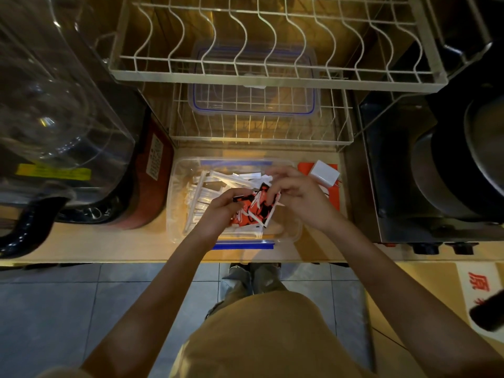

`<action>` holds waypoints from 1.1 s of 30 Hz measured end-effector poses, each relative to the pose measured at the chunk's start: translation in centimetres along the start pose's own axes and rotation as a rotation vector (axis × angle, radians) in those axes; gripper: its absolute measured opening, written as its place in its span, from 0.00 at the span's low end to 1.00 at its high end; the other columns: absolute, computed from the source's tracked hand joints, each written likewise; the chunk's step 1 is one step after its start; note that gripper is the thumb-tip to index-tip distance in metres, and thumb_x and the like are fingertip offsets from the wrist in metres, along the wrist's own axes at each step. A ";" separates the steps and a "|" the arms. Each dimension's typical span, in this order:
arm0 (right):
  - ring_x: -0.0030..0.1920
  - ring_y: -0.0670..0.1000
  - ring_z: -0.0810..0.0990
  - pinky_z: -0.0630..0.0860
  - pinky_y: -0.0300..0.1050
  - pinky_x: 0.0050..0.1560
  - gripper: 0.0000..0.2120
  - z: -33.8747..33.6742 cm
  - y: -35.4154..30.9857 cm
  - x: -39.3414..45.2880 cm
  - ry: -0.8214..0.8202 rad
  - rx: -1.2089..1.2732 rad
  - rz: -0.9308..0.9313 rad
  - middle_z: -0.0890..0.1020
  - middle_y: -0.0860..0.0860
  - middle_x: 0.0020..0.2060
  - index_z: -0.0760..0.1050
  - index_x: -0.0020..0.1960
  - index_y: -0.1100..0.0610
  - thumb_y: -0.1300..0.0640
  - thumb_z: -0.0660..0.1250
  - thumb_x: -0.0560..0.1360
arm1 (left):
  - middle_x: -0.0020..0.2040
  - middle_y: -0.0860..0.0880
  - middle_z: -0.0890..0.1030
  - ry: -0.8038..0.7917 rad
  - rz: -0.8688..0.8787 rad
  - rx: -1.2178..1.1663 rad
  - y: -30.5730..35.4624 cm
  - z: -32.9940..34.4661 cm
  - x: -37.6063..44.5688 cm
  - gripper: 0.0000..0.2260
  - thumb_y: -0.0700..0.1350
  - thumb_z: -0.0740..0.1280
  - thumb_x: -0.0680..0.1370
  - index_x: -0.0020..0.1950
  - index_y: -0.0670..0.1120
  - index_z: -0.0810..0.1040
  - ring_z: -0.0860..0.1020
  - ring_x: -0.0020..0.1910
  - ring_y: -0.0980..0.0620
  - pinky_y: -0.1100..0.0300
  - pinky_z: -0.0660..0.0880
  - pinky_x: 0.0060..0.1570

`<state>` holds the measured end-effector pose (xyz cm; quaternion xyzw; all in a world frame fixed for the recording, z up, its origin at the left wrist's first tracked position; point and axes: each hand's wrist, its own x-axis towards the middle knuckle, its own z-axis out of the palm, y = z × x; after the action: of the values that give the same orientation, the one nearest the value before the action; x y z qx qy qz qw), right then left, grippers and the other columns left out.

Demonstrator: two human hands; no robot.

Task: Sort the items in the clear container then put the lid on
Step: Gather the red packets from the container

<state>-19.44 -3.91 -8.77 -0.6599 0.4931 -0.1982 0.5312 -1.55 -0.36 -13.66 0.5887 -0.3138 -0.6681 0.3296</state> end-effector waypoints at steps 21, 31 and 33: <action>0.41 0.46 0.80 0.79 0.31 0.33 0.09 2.4 2.4 0.8 0.162 0.484 0.371 0.80 0.52 0.46 0.75 0.56 0.59 0.62 0.58 0.79 | 0.52 0.45 0.79 -0.032 0.064 -0.022 -0.1 1.3 -0.5 0.14 0.37 0.62 0.77 0.56 0.55 0.74 0.78 0.53 0.43 0.52 0.75 0.50; 0.47 0.57 0.82 0.77 0.49 0.50 0.08 5.2 3.6 1.9 0.151 -0.015 0.290 0.84 0.61 0.47 0.78 0.52 0.63 0.66 0.66 0.73 | 0.56 0.48 0.76 0.103 0.266 0.410 -1.4 1.3 1.0 0.23 0.37 0.60 0.78 0.72 0.48 0.60 0.76 0.53 0.52 0.62 0.72 0.53; 0.46 0.55 0.82 0.76 0.42 0.46 0.08 5.7 4.0 2.4 0.171 -0.059 0.280 0.84 0.60 0.47 0.77 0.52 0.63 0.66 0.65 0.74 | 0.56 0.46 0.79 0.158 0.327 0.576 -1.4 1.0 1.5 0.19 0.38 0.62 0.77 0.68 0.46 0.66 0.77 0.52 0.50 0.68 0.69 0.48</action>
<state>-15.67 -2.88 -15.02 -0.5808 0.6292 -0.1630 0.4901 -2.78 -0.73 -15.56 0.6496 -0.5534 -0.4424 0.2759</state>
